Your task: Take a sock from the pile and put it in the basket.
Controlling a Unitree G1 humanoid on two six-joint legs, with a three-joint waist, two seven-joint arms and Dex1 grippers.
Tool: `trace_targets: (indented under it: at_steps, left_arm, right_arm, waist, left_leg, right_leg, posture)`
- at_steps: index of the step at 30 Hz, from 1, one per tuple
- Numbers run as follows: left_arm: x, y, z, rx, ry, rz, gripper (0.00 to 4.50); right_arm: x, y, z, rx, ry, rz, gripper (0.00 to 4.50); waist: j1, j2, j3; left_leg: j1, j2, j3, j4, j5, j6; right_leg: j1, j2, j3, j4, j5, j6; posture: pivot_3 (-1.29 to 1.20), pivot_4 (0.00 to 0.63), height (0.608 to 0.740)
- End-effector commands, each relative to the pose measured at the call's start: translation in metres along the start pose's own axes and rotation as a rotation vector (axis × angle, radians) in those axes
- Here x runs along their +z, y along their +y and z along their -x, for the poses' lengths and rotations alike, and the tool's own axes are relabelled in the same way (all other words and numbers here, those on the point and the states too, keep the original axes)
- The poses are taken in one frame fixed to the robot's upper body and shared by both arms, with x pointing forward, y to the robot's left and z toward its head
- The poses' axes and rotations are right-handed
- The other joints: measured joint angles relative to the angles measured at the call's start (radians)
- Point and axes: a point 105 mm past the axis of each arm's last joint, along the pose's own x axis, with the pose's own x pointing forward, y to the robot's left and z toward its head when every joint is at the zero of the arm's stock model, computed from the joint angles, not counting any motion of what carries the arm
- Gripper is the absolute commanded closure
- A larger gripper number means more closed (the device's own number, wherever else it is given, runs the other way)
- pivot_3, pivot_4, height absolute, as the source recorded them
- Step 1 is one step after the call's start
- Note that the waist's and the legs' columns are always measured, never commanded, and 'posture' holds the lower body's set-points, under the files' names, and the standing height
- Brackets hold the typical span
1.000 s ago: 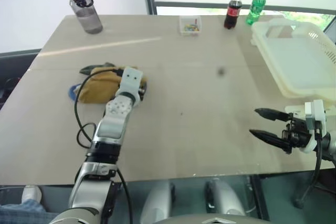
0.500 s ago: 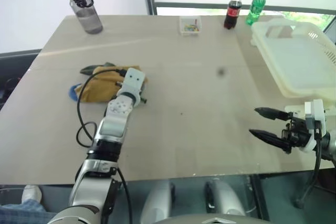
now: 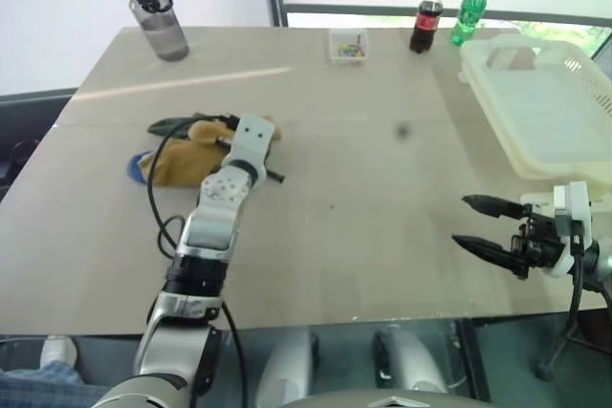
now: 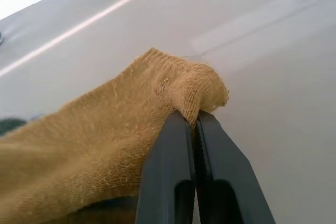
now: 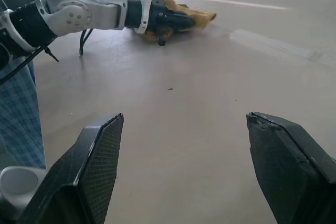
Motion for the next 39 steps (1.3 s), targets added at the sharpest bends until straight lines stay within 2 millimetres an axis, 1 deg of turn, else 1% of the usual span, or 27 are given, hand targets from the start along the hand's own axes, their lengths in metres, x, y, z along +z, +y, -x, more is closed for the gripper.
trace_targets:
  at_steps: [1, 3, 5, 9, 12, 14, 15, 17, 22, 24, 28, 31, 32, 35, 36, 37, 38, 39]
  left_arm:
    - [0.018, -0.009, 0.010, -0.042, 0.004, 0.071, 4.47]
    - [0.012, -0.024, 0.015, -0.092, 0.060, 0.115, 4.47]
    - [0.006, -0.037, 0.020, -0.133, 0.106, 0.112, 4.47]
    - [-0.005, -0.049, 0.024, -0.169, 0.181, 0.113, 4.47]
    - [-0.015, -0.073, 0.029, -0.252, 0.259, 0.145, 4.47]
    - [-0.017, -0.089, 0.032, -0.302, 0.291, 0.177, 4.47]
    - [-0.016, -0.096, 0.034, -0.323, 0.299, 0.193, 4.47]
    - [-0.013, -0.112, 0.036, -0.373, 0.326, 0.291, 4.47]
    - [-0.010, -0.154, 0.047, -0.515, 0.478, 0.486, 4.47]
    - [-0.009, -0.166, 0.050, -0.557, 0.526, 0.541, 4.47]
    - [0.004, -0.195, 0.058, -0.696, 0.600, 0.676, 4.47]
    - [0.024, -0.205, 0.055, -0.771, 0.570, 0.759, 4.47]
    - [0.031, -0.205, 0.047, -0.751, 0.531, 0.823, 4.47]
    - [0.032, -0.202, 0.034, -0.665, 0.562, 0.923, 4.47]
    - [0.034, -0.203, 0.033, -0.677, 0.571, 0.938, 4.17]
    - [0.039, -0.206, 0.033, -0.704, 0.570, 0.955, 3.80]
    - [0.046, -0.210, 0.035, -0.750, 0.554, 0.969, 3.57]
    - [0.051, -0.213, 0.036, -0.782, 0.544, 0.978, 3.16]
  right_arm:
    - [0.007, 0.003, 0.000, 0.001, -0.021, 0.041, 0.69]
    - [0.007, 0.003, -0.001, -0.001, -0.021, 0.040, 0.69]
    - [0.007, 0.003, -0.001, -0.002, -0.022, 0.041, 0.69]
    - [0.007, 0.002, -0.001, -0.003, -0.024, 0.042, 0.69]
    - [0.007, 0.001, 0.000, -0.007, -0.021, 0.042, 0.69]
    - [0.007, 0.001, 0.000, -0.008, -0.021, 0.041, 0.69]
    - [0.007, 0.001, 0.000, -0.008, -0.021, 0.041, 0.69]
    - [0.007, 0.001, 0.000, -0.009, -0.022, 0.041, 0.69]
    - [0.007, 0.002, 0.001, -0.008, -0.020, 0.039, 0.69]
    - [0.008, 0.002, 0.001, -0.009, -0.020, 0.039, 0.69]
    - [0.008, 0.003, 0.002, -0.010, -0.018, 0.037, 0.69]
    - [0.008, 0.003, 0.002, -0.010, -0.016, 0.037, 0.69]
    - [0.009, 0.003, 0.002, -0.012, -0.015, 0.038, 0.69]
    - [0.010, 0.003, 0.003, -0.019, -0.015, 0.043, 0.69]
    - [0.010, 0.004, 0.004, -0.021, -0.016, 0.044, 0.69]
    - [0.010, 0.004, 0.004, -0.022, -0.016, 0.045, 0.69]
    - [0.010, 0.004, 0.004, -0.023, -0.014, 0.044, 0.69]
    - [0.010, 0.004, 0.004, -0.024, -0.013, 0.043, 0.69]
  waist:
    - [0.000, 0.000, 0.000]
    - [-0.001, 0.000, 0.000]
    - [-0.002, 0.000, 0.000]
    - [-0.001, 0.000, 0.000]
    - [-0.001, 0.000, 0.000]
    - [0.000, 0.000, 0.000]
    - [0.002, 0.000, 0.000]
    - [0.003, 0.000, 0.000]
    - [0.002, 0.000, -0.001]
    - [0.002, 0.000, -0.001]
    - [-0.001, 0.002, -0.003]
    - [-0.003, 0.004, -0.006]
    - [-0.003, 0.004, -0.008]
    - [-0.007, 0.003, -0.015]
    - [-0.015, 0.001, -0.016]
    - [-0.020, -0.002, -0.017]
    - [-0.028, -0.003, -0.020]
    - [-0.035, -0.003, -0.021]
  left_leg:
    - [0.000, 0.000, 0.000, 0.000, 0.000, 0.000]
    - [0.000, 0.000, 0.000, 0.000, 0.000, 0.000]
    - [0.000, 0.000, 0.000, 0.000, 0.000, 0.000]
    - [0.000, 0.000, -0.001, 0.000, 0.000, 0.000]
    - [0.000, 0.000, 0.000, 0.000, 0.000, 0.000]
    - [0.001, 0.000, 0.000, 0.000, 0.000, 0.000]
    - [0.001, 0.000, 0.000, 0.001, 0.000, 0.000]
    - [0.000, -0.001, -0.001, 0.001, 0.000, 0.000]
    - [0.001, -0.002, -0.001, 0.002, 0.000, 0.000]
    - [0.001, -0.002, -0.001, 0.002, 0.000, 0.000]
    - [0.002, -0.002, -0.001, 0.002, 0.000, 0.000]
    - [0.002, -0.002, -0.001, 0.001, 0.000, 0.000]
    - [0.002, -0.002, -0.001, 0.001, 0.000, 0.000]
    - [0.005, -0.002, -0.001, 0.001, 0.000, 0.000]
    - [0.008, -0.002, -0.001, 0.001, 0.000, 0.000]
    - [0.016, -0.001, -0.001, 0.001, 0.000, 0.000]
    - [0.019, 0.000, -0.001, 0.000, 0.000, 0.000]
    - [0.023, 0.000, -0.001, 0.000, 0.000, 0.000]
  right_leg:
    - [0.000, 0.000, 0.000, 0.000, 0.000, 0.000]
    - [0.000, 0.000, 0.000, 0.000, 0.000, 0.000]
    - [0.000, 0.000, 0.000, 0.000, 0.000, 0.000]
    - [0.000, 0.000, 0.000, 0.001, 0.000, 0.000]
    - [0.000, 0.000, 0.000, 0.001, 0.000, 0.000]
    - [0.000, 0.000, 0.000, 0.001, 0.000, 0.000]
    - [0.000, 0.000, 0.000, 0.001, 0.000, 0.000]
    - [0.000, 0.000, 0.000, 0.001, 0.000, 0.000]
    - [0.001, 0.000, 0.000, 0.001, 0.000, 0.000]
    - [0.002, 0.000, 0.000, 0.001, -0.001, 0.002]
    - [0.002, 0.000, 0.000, 0.001, -0.001, 0.002]
    - [0.002, 0.000, 0.000, 0.001, -0.001, 0.002]
    - [0.002, 0.000, 0.000, 0.001, -0.001, 0.002]
    - [0.004, 0.000, 0.000, 0.001, -0.002, 0.003]
    - [0.006, 0.000, 0.000, 0.001, -0.002, 0.004]
    - [0.014, 0.000, 0.000, 0.000, -0.006, 0.001]
    - [0.018, 0.000, -0.001, -0.001, -0.006, 0.001]
    - [0.021, 0.000, -0.001, -0.001, -0.006, 0.001]
  posture:
    - [0.00, 0.150, 0.740]
    - [0.00, 0.150, 0.740]
    - [0.00, 0.150, 0.740]
    - [0.00, 0.150, 0.740]
    - [0.00, 0.150, 0.740]
    - [0.00, 0.150, 0.740]
    - [0.00, 0.150, 0.740]
    - [0.00, 0.150, 0.740]
    - [0.00, 0.150, 0.740]
    - [0.00, 0.150, 0.740]
    - [0.00, 0.150, 0.740]
    - [0.00, 0.150, 0.740]
    - [0.00, 0.150, 0.740]
    - [0.00, 0.150, 0.740]
    - [0.00, 0.150, 0.740]
    - [0.00, 0.150, 0.740]
    - [0.00, 0.150, 0.740]
    - [0.00, 0.150, 0.740]
